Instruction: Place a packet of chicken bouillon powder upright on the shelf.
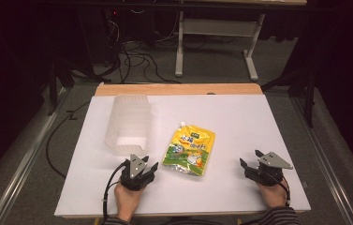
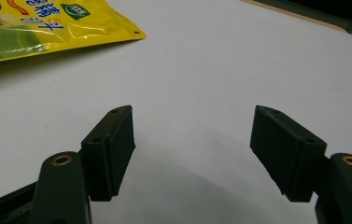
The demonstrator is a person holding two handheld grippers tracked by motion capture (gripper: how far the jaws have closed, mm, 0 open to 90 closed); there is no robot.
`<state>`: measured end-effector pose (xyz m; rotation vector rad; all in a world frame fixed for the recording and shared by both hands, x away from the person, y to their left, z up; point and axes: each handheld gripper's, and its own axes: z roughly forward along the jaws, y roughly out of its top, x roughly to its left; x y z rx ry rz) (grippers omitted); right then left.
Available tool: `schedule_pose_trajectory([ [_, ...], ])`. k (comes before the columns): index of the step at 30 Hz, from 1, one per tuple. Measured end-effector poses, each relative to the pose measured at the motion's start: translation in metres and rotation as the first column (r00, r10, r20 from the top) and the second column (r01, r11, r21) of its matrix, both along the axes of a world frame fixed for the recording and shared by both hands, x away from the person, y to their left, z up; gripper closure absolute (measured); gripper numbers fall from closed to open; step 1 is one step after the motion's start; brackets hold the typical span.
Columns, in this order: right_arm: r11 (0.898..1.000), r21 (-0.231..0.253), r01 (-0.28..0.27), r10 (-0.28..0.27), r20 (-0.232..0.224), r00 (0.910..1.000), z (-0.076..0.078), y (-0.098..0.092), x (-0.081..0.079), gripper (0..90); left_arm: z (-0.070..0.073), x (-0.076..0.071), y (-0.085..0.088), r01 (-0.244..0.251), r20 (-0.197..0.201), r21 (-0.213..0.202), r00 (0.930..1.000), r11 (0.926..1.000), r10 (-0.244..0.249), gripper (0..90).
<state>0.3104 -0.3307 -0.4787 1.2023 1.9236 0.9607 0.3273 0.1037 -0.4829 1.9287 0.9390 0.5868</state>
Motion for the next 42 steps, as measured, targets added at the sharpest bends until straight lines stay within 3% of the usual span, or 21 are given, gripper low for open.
schedule_pose_trajectory([
  [22, 1.0, -0.001, 0.004, -0.004, 0.003, 1.0, 0.0002, -0.0002, -0.0008, 31.1, -0.0003, 0.0019, -0.0005, 0.009, -0.018, 0.005, 0.9998, 1.0, -0.009, 43.1],
  [34, 1.0, -0.005, 0.004, -0.004, 0.001, 1.0, 0.0002, 0.0005, -0.0007, 31.1, 0.0004, 0.001, -0.0017, -0.011, -0.002, 0.016, 0.9999, 0.9998, 0.011, 43.2],
  [42, 1.0, -0.007, 0.002, -0.002, 0.0, 1.0, 0.0003, 0.0001, -0.0007, 31.1, 0.0025, -0.0017, -0.0048, 0.004, 0.006, 0.039, 1.0, 0.9992, -0.005, 42.7],
])
